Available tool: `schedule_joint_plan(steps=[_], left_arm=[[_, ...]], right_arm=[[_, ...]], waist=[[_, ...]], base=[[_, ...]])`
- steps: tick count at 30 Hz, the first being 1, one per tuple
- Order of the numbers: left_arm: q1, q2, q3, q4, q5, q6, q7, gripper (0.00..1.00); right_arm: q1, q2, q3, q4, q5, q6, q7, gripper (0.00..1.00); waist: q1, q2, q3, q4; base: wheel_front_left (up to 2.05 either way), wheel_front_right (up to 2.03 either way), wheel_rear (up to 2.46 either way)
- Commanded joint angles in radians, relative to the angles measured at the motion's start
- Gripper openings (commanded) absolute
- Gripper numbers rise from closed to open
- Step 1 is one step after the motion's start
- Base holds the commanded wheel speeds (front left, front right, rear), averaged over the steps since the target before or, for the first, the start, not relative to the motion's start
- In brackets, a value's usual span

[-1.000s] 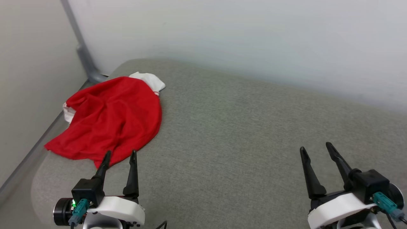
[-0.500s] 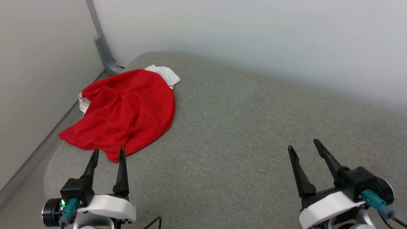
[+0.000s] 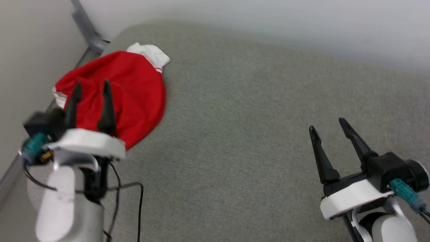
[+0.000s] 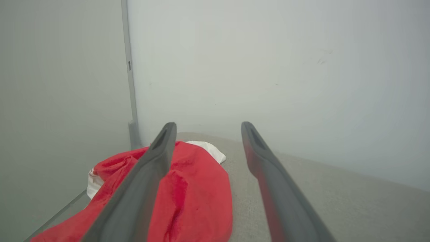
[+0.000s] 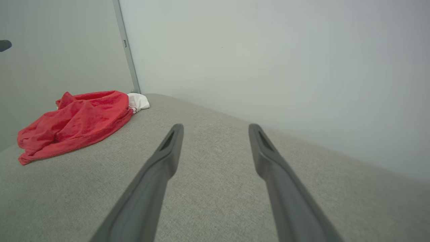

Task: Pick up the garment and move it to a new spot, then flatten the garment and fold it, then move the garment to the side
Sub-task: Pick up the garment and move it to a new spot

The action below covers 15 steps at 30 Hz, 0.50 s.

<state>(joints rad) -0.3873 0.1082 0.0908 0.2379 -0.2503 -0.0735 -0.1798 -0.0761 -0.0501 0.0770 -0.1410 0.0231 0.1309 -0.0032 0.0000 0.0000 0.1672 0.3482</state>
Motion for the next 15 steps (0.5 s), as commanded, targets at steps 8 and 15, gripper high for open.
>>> schedule_joint_plan(steps=[8, 15], left_arm=[[-0.234, 0.124, 0.062, 0.076, -0.062, 0.0, 0.209, 1.0], [-0.346, 0.25, 0.084, 0.175, -0.111, -0.015, 0.469, 1.0]], right_arm=[[-0.07, 0.0, 0.003, -0.037, -0.011, 0.0, 0.002, 1.0], [-0.116, 0.0, 0.005, -0.024, 0.005, 0.0, -0.026, 1.0]], waist=[[0.0, 0.0, 0.191, -0.125], [0.0, 0.0, 0.289, -0.192]], base=[[0.0, 0.0, 0.0], [0.0, 0.0, 0.0]])
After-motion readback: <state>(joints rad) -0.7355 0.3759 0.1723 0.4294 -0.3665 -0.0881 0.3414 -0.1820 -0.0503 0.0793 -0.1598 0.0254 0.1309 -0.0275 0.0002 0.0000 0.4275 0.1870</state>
